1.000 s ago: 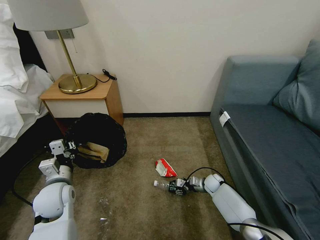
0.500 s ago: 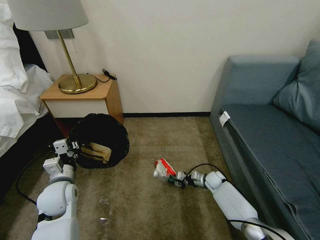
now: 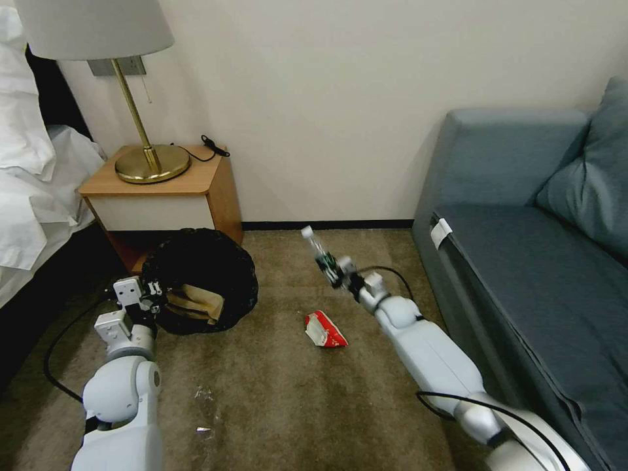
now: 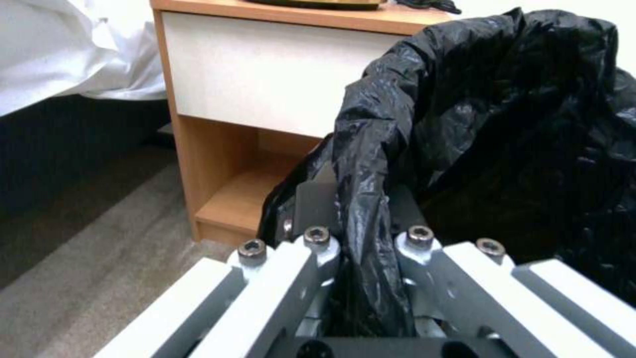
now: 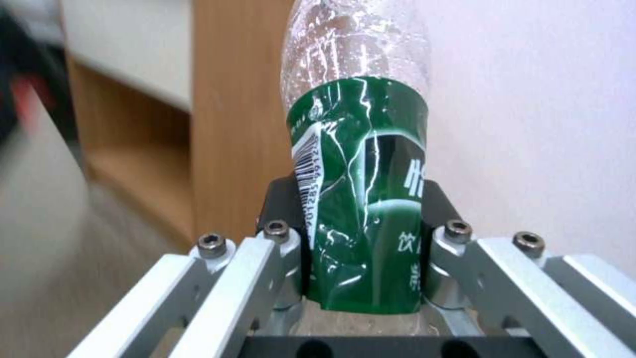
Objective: Pick up the trash bin, then pick up the garbage on the floor and place it into the trash bin.
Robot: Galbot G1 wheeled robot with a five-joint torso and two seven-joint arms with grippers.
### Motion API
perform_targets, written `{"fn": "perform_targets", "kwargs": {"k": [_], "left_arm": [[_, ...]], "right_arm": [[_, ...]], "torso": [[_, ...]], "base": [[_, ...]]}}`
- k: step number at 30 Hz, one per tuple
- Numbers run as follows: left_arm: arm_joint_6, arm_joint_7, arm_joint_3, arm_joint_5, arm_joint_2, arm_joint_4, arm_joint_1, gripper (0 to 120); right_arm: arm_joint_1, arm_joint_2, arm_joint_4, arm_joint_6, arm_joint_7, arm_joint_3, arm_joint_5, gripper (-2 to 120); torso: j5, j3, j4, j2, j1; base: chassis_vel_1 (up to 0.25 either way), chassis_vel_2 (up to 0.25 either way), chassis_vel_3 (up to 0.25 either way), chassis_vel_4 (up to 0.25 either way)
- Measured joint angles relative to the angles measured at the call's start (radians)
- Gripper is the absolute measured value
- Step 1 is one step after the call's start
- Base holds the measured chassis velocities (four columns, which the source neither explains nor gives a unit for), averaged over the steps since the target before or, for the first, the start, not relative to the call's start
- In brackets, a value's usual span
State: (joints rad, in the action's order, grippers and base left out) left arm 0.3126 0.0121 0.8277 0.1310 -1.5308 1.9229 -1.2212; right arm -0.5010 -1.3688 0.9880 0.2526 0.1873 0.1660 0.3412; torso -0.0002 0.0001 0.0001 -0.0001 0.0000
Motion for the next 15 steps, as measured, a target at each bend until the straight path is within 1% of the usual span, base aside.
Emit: {"fn": "perform_targets", "kwargs": {"k": [1,2,3,5,6,8,9,12,13,15], "left_arm": [[0.0,0.0,0.0,0.0,0.0,0.0,0.0,4],[0.0,0.001,0.0,-0.001,0.0,-0.001,0.002,4],[0.0,0.001,0.0,-0.001,0.0,-0.001,0.002,4],[0.0,0.003,0.0,-0.001,-0.001,-0.001,0.002,4],[0.0,0.003,0.0,-0.001,-0.001,-0.001,0.002,4],[0.0,0.002,0.0,-0.002,-0.001,-0.001,0.002,4],[0.0,0.002,0.0,-0.002,-0.001,-0.001,0.002,4],[0.0,0.004,0.0,-0.005,-0.001,0.0,0.002,4],[0.0,0.004,0.0,-0.005,-0.001,0.0,0.002,4],[0.0,0.004,-0.001,-0.009,-0.003,0.002,0.002,4]], "right_arm": [[0.0,0.0,0.0,0.0,0.0,0.0,0.0,22],[0.016,-0.004,0.054,-0.01,-0.043,0.045,0.042,22],[0.016,-0.004,0.054,-0.01,-0.043,0.045,0.042,22],[0.041,-0.007,0.151,-0.031,-0.101,0.107,0.091,22],[0.041,-0.007,0.151,-0.031,-0.101,0.107,0.091,22],[0.065,-0.006,0.235,-0.053,-0.154,0.166,0.133,22],[0.065,-0.006,0.235,-0.053,-0.154,0.166,0.133,22],[0.105,-0.008,0.304,-0.08,-0.207,0.254,0.162,22],[0.105,-0.008,0.304,-0.08,-0.207,0.254,0.162,22],[0.121,-0.016,0.307,-0.083,-0.219,0.306,0.162,22]], "torso": [[0.0,0.0,0.0,0.0,0.0],[0.0001,0.0,0.0001,0.0,0.0],[0.0001,0.0,0.0001,0.0,0.0],[-0.0001,0.0,0.0,0.0,0.0],[-0.0001,0.0,0.0,0.0,0.0],[0.0,0.0,0.0,0.0,0.0],[0.0,0.0,0.0,0.0,0.0],[-0.0001,0.0,-0.0001,0.0,0.0],[-0.0001,0.0,-0.0001,0.0,0.0],[0.0001,0.0,0.0,0.0,0.0]], "base": [[0.0,0.0,0.0,0.0],[0.0,0.0,0.0,0.0],[0.0,0.0,0.0,0.0],[0.0,0.0,0.0,0.0],[0.0,0.0,0.0,0.0],[0.0,0.0,0.0,0.0],[0.0,0.0,0.0,0.0],[0.0,0.0,0.0,0.0],[0.0,0.0,0.0,0.0],[0.0,0.0,0.0,0.0]]}}
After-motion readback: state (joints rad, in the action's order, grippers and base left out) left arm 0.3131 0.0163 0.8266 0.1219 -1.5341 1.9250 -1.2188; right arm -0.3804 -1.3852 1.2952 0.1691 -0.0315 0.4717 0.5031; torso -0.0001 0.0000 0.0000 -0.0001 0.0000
